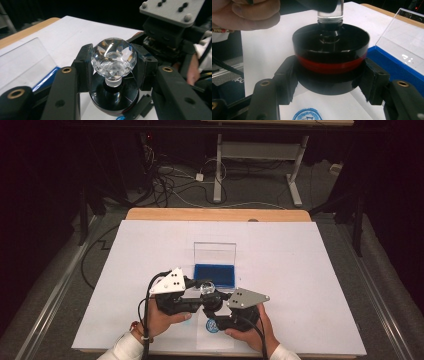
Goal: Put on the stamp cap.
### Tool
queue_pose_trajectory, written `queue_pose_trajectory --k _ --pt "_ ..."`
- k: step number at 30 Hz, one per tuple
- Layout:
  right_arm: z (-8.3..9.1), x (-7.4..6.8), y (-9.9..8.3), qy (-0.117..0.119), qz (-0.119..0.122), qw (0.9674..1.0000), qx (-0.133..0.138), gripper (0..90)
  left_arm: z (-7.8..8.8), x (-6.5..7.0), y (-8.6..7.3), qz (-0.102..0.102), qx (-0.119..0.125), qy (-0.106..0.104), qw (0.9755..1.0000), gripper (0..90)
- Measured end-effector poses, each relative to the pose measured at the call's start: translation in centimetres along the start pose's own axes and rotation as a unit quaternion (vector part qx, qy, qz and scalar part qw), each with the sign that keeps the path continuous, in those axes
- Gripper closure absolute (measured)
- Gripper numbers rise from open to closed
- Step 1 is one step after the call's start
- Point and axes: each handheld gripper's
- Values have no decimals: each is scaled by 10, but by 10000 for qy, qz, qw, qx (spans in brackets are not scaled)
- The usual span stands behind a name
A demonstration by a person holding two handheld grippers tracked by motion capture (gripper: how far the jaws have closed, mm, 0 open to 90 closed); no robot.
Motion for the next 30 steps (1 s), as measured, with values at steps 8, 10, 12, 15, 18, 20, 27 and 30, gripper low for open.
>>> queue_pose_trajectory --k 8,10,12,15,18,20,27,30 --pt "0 0 0 -11 24 10000 -9 385 -4 1 -3 46 16 -81 10000 545" --pt "1 0 0 -23 -5 10000 -4 385 -4 0 -5 75 -13 -96 9999 545" --pt "1 0 0 -37 50 10000 -46 386 -5 -1 -6 117 -17 -130 9998 545" --pt "1 -1 -1 -47 82 9999 -92 386 -5 -1 -7 114 -16 -133 9998 545" --pt "1 -1 0 -61 98 9999 -104 386 -5 -1 -7 106 -28 -161 9998 545" --pt "1 -2 0 -55 111 9998 -126 387 -5 0 -8 66 -34 -181 9998 545" --pt "3 -3 2 -34 153 9997 -198 388 -4 2 -7 -8 -12 -196 9998 546" --pt "4 -3 2 -20 131 9997 -213 388 -5 2 -8 -13 -30 -209 9998 546"
Point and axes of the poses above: each handheld gripper's, and its own axes: z roughly backward along the jaws, y roughly out of its top, x roughly to its right, and after that the axes turned 7 degrees about y, right-handed
